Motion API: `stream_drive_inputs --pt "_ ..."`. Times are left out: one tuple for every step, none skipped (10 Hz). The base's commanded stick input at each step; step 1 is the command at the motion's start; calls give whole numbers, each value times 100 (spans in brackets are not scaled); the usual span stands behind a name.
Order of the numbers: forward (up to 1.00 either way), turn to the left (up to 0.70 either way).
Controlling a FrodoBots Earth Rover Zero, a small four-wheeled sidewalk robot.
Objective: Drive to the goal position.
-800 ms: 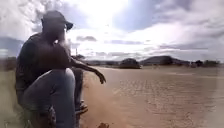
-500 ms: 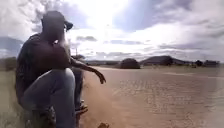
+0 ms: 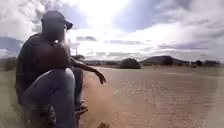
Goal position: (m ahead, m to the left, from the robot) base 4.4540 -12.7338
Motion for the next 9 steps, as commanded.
stream_drive_inputs --pt "0 -70" --pt "0 -70" --pt "0 -70" --pt "0 -56" --pt "0 -41" --pt "0 -26" --pt "0 0" --pt "0 0" --pt "0 0"
